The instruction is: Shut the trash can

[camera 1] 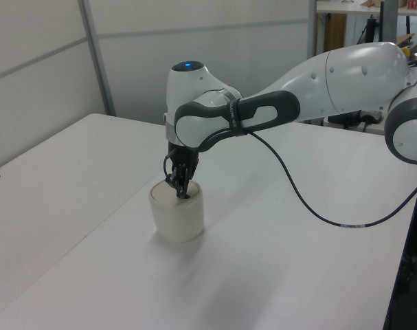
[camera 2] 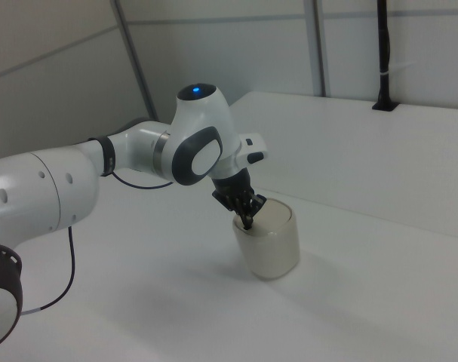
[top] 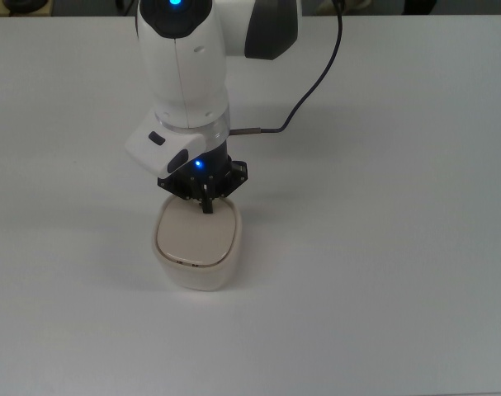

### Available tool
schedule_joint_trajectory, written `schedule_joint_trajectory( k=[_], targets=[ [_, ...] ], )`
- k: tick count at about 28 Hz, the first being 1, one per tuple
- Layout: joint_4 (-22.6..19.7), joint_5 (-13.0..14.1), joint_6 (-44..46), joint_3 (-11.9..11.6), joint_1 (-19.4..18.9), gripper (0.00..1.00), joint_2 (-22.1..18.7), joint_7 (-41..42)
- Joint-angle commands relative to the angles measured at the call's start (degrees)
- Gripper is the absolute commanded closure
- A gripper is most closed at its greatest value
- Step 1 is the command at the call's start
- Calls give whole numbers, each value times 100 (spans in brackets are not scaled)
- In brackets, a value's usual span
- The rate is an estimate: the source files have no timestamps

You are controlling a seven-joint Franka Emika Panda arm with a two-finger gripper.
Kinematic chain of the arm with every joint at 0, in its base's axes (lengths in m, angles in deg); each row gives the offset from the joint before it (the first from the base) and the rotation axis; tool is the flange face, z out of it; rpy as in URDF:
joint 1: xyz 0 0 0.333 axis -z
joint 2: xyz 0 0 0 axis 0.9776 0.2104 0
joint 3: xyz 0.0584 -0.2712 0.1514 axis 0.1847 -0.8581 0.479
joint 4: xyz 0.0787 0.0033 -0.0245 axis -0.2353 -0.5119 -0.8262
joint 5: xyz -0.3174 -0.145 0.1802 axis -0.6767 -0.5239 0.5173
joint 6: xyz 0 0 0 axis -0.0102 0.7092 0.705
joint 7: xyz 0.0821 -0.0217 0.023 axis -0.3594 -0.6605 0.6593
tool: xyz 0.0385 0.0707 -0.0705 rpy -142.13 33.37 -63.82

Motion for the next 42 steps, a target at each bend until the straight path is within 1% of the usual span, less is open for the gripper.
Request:
schedule_joint_trajectory(
  k=[1, 3, 5, 7, 9, 12, 13, 14, 17, 19, 20, 21, 22, 23, 42],
  targets=[
    [23, -19, 319, -92, 23, 93, -94, 37],
    [146, -10, 495, -92, 67, 93, -165, 37],
    [155, -10, 539, -100, 67, 91, -226, 37],
    [155, -10, 557, -100, 85, 90, -375, 37],
    [155, -18, 635, -109, 102, 87, -428, 37],
    [155, -80, 802, -109, 102, 76, -542, 46],
    [155, -97, 907, -127, 102, 68, -612, 55],
    [155, -98, 987, -153, 102, 64, -648, 55],
    [155, -176, 1241, -197, 93, 61, -683, 55],
    [173, -387, 1453, -188, 93, 53, -736, 55],
    [173, -440, 1497, -180, 93, 47, -745, 64],
    [173, -475, 1523, -171, 85, 37, -754, 64],
    [181, -502, 1550, -171, 85, 24, -754, 55],
    [173, -528, 1559, -171, 85, 0, -754, 55],
    [173, -537, 1989, -162, 76, 0, -745, 55]
  ],
)
